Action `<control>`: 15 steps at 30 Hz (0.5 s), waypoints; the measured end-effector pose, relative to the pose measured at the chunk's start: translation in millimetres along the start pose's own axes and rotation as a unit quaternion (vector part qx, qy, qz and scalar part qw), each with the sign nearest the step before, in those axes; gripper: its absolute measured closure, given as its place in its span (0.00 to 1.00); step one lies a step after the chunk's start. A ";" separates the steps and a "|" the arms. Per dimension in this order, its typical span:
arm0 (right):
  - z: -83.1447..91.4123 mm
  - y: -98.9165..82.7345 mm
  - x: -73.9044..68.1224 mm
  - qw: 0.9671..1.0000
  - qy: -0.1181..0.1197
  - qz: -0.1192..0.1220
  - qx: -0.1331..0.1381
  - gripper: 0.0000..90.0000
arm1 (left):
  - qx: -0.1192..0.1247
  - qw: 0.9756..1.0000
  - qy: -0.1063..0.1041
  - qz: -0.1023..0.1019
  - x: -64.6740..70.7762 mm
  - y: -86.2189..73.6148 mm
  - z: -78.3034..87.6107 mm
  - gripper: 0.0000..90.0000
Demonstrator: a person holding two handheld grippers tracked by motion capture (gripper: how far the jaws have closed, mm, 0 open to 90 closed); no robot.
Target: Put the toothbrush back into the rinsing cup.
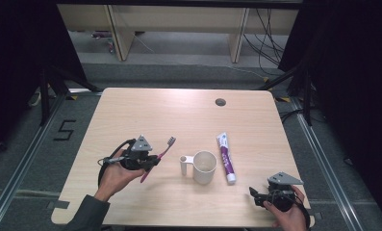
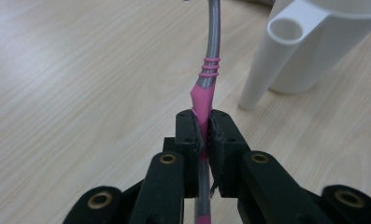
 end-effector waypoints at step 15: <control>-0.5 0.0 -0.2 1.000 0.002 0.000 0.000 0.23 | 0.108 0.993 0.038 0.033 -1.0 7.7 1.6 0.91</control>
Point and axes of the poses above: each handheld gripper's, and its own axes: z roughly backward along the jaws, y roughly out of its top, x roughly to its right, the point moved 2 cm from there along -z, roughly forward along the jaws, and after that the axes turned 13 degrees about -z, right-handed, at the moved point
